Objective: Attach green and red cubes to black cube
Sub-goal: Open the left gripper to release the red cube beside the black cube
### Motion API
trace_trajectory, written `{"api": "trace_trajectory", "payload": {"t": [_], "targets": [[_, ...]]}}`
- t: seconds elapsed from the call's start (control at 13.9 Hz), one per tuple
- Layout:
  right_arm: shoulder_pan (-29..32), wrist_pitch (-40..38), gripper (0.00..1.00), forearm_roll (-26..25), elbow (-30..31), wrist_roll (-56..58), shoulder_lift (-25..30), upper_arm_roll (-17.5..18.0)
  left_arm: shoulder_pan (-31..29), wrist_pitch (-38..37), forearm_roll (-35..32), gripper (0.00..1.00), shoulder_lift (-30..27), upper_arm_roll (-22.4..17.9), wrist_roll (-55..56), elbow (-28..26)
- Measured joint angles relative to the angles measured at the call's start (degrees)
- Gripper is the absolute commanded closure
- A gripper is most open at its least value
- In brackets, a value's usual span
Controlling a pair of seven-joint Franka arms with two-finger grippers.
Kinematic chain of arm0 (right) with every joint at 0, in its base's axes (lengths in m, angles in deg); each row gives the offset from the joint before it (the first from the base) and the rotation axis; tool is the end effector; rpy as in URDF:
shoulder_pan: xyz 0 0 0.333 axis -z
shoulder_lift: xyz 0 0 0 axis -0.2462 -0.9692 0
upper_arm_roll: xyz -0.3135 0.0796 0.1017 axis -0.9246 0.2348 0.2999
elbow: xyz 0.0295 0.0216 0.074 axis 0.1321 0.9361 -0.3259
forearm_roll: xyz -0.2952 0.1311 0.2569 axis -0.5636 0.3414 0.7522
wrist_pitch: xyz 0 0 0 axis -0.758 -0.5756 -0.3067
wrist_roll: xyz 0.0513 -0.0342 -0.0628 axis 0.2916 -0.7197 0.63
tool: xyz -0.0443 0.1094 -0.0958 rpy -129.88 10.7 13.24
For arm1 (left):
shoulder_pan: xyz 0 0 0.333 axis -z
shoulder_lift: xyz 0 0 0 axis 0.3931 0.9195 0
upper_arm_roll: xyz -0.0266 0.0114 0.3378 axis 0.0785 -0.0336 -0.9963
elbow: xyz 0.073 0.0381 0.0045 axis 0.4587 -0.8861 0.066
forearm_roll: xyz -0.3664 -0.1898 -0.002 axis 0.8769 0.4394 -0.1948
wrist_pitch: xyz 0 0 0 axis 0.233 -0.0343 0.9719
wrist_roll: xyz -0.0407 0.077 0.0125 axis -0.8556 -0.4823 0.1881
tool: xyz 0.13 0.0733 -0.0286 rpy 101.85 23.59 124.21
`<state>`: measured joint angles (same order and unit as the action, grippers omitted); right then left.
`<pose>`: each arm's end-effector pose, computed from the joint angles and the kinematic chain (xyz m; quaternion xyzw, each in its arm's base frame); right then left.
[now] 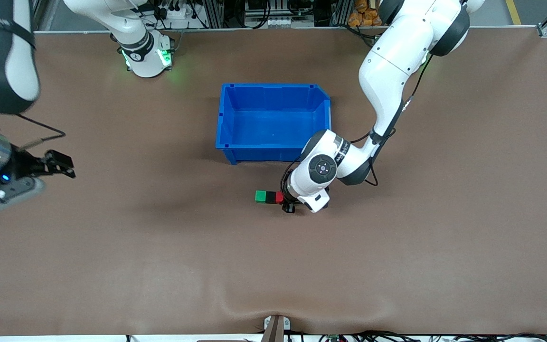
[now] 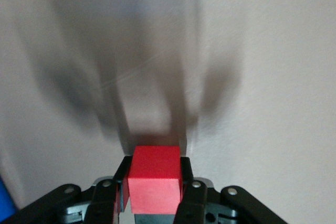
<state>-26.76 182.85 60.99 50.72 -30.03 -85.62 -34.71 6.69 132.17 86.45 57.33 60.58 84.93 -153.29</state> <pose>0.6520 -0.0016 0.5199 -0.9839 -0.1783 0.0086 0.0044 0.6152 -0.4867 0.1420 0.7185 0.6837 -0.1073 0.0692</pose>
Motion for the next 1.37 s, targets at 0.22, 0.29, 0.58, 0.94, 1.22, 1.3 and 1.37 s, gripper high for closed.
{"api": "trace_trajectory", "payload": {"t": [0.22,0.29,0.58,0.94,1.22,1.3,1.37], "targets": [[1.9,-4.2,0.0,0.0,1.9,-6.9,4.5,0.7,-0.2,0.0,0.0,1.0,0.0,-1.3,-0.1,1.6],[3.1,-5.3,0.0,-0.1,2.1,-7.7,5.5,1.6,-0.2,0.0,0.0,1.0,0.0,-1.6,-0.1,2.1],[10.9,-8.0,0.0,-0.7,3.5,-8.7,10.4,8.5,-0.1,0.0,0.0,0.76,0.6,-1.9,-0.1,3.8],[13.2,-11.6,0.0,-0.7,5.8,-13.1,14.9,9.9,0.2,0.1,0.0,0.0,1.3,-1.8,-0.1,4.8],[13.3,-13.5,0.0,-0.8,5.8,-15.9,15.8,10.0,-0.6,-2.6,-0.4,0.0,-1.1,-2.3,-1.8,7.1],[13.3,-13.6,0.0,-0.9,5.8,-16.0,16.0,10.0,-1.3,-4.5,-0.8,0.0,-2.8,-2.6,-3.4,7.4],[13.3,-13.7,0.0,-0.9,5.8,-16.1,16.2,10.0,-2.2,-6.6,-1.4,0.0,-5.0,-2.7,-5.5,7.5]]}}
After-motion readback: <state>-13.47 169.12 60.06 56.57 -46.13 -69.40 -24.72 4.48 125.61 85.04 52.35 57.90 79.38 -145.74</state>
